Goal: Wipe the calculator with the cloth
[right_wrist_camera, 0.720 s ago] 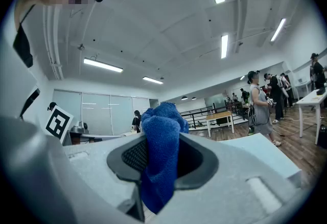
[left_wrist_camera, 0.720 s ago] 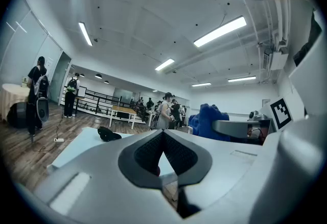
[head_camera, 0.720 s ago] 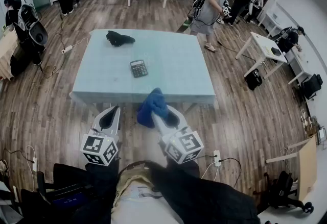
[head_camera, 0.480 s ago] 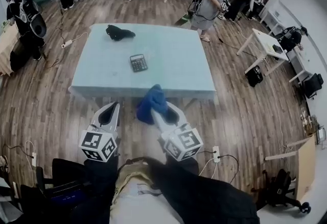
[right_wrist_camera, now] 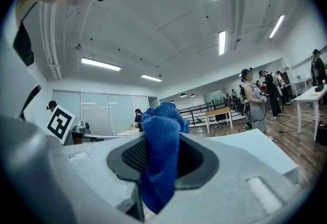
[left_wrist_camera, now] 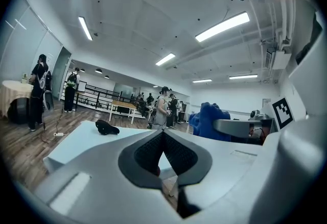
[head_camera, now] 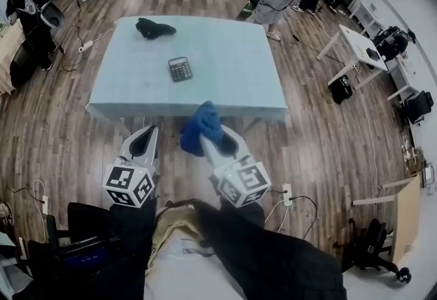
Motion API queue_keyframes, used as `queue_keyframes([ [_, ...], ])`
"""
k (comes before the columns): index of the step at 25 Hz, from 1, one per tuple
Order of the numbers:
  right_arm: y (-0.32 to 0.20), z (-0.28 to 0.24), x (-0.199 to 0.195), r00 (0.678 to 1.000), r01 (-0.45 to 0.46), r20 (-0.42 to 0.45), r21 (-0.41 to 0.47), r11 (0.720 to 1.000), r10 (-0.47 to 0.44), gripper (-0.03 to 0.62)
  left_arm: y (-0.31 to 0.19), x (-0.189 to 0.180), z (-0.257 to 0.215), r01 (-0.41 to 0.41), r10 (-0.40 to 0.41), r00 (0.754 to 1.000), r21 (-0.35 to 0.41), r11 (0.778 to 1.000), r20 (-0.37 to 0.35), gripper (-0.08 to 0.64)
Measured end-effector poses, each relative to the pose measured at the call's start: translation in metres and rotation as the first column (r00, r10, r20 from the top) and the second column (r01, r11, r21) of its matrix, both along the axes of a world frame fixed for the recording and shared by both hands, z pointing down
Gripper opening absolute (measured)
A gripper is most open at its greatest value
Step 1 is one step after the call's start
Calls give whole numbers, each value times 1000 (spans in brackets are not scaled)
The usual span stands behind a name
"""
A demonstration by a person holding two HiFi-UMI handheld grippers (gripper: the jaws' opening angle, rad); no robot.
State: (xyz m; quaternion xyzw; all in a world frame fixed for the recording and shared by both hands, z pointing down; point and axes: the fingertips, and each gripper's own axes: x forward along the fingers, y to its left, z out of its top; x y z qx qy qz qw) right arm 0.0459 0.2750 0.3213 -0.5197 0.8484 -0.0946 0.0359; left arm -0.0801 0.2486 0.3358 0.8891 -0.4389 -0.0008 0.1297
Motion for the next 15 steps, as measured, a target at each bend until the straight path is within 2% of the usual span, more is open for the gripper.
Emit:
queue_keyframes([
  [9,4,14,27,998,12,61,-27,1000,-10,123,1,30,21,-6,7,1000,-43,999,16,-2],
  [15,-1,35,36,993,14,114,-71,997,-6,123,-3,31,42,7,-3,999,-93,996,42,-2],
])
